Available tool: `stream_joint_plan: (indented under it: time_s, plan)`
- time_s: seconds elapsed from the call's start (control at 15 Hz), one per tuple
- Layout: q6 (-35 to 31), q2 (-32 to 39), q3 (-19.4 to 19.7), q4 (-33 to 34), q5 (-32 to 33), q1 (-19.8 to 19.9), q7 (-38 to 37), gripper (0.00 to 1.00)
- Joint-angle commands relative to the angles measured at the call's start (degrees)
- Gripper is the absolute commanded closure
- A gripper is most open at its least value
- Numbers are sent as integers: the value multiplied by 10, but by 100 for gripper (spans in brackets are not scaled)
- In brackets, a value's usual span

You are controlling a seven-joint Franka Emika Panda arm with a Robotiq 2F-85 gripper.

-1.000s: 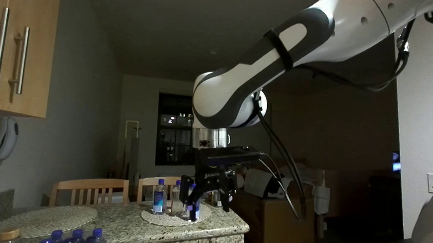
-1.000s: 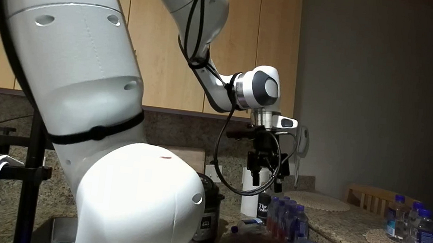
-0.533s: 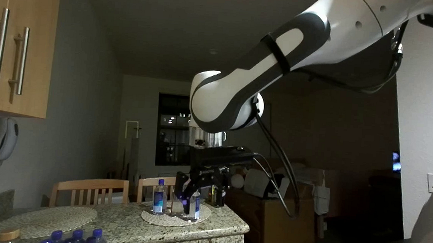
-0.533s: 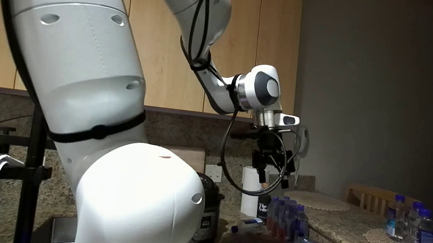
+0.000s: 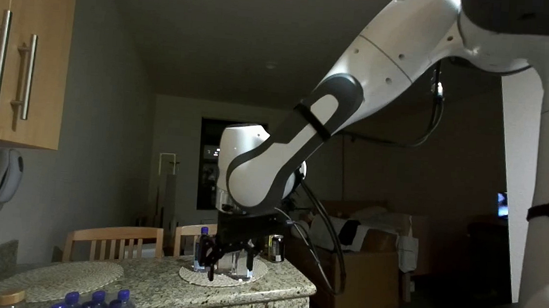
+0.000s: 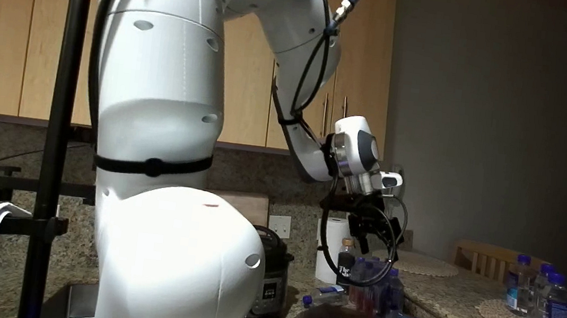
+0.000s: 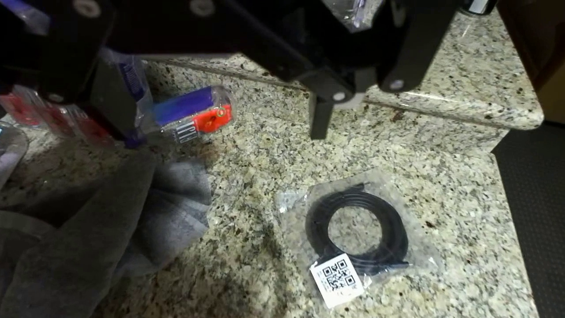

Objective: Move the towel to the right

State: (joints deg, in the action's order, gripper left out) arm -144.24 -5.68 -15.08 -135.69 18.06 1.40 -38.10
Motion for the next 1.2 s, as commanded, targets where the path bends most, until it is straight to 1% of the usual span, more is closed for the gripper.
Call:
stream_joint_plan:
  time_s: [0.0,0.13,0.27,0.33,0.47,0.93,1.13]
  plan:
    - [-30,80,22,51,44,-26,-10,0]
    - [-37,105,37,64,37,-47,10,0]
    - [-45,120,53,69,48,-67,4,0]
    - [-29,106,60,62,24,-73,5,0]
    - [-30,115,69,66,24,-85,5,0]
    - [-30,109,73,62,26,-88,1,0]
    - [-48,122,76,58,11,-96,0,0]
